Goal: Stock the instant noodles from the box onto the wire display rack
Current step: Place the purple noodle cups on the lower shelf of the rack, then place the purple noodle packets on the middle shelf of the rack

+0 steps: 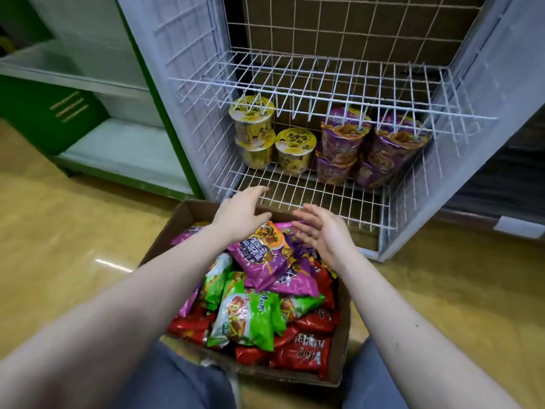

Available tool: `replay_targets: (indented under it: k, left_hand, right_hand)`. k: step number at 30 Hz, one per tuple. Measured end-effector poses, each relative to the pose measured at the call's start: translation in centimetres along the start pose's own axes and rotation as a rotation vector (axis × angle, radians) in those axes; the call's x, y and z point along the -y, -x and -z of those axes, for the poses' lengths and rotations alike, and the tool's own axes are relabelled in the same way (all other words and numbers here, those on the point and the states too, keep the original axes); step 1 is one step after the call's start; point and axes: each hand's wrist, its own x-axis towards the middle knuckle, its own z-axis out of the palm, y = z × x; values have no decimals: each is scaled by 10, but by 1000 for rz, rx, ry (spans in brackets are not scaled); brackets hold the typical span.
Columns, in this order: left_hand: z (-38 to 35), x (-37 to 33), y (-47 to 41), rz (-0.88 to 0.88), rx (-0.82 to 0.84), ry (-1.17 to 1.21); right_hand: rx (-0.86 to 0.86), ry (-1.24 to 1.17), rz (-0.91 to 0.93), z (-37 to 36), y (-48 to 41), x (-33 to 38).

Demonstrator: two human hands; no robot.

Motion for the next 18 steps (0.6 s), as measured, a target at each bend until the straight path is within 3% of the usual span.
replay_targets:
  k: [9, 18]
  left_hand:
    - [-48, 35, 41, 218, 8, 122]
    - [-74, 59, 37, 531, 75, 271]
  right_hand:
    - [7, 139, -88, 8, 4, -62]
    - [-114, 504, 45, 13, -18, -88]
